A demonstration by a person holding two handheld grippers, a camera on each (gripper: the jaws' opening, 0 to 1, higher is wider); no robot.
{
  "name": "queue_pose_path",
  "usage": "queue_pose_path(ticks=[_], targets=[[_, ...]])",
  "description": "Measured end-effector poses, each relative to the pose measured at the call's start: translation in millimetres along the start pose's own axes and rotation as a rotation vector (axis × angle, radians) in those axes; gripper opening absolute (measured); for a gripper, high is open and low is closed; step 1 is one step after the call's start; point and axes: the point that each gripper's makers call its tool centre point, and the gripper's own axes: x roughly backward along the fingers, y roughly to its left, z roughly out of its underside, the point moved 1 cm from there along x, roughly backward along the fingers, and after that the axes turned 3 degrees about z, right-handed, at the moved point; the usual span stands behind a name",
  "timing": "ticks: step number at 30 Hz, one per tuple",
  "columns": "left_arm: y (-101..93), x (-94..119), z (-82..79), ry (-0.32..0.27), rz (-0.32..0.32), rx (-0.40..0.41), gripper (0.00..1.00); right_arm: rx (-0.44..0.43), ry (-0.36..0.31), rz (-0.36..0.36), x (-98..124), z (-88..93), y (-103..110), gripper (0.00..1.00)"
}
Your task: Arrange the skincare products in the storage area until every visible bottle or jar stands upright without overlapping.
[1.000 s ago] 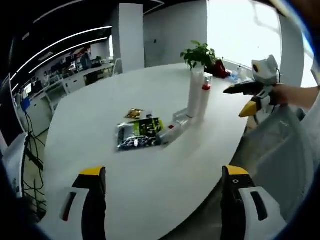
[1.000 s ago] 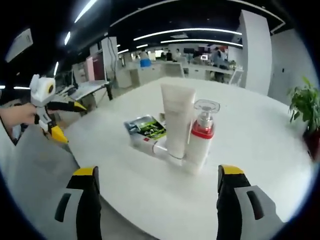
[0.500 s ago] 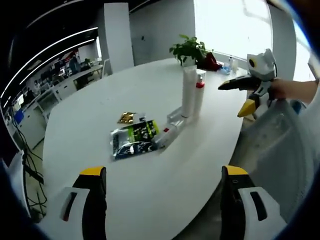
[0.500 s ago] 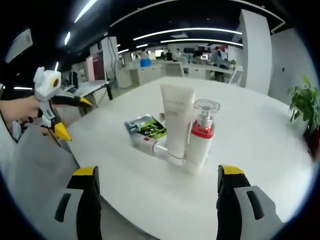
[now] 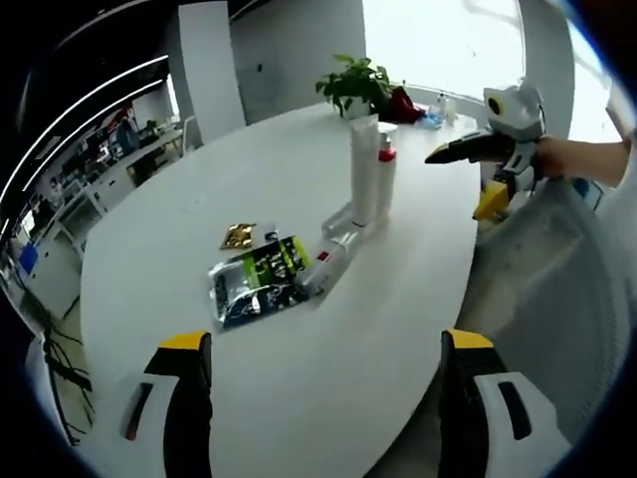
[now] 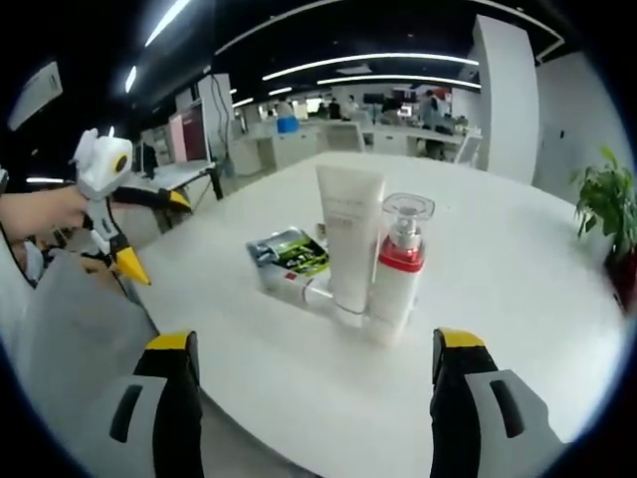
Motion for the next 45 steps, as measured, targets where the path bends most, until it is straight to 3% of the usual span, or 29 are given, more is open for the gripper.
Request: queue_pose_path(ticks=[8,45], targets=[[5.6,-6.1,-3.6,0.032,0.02,-0.041,0.91,-0.014,-0.022,0.016,2.3,-3.0,-3.4,0.96],[13.6,-48.2,-14.3,0.162,0.138,-0.183,0.89,0.006,0.011,0.051,1.6,2.4,-11.2,0.94]])
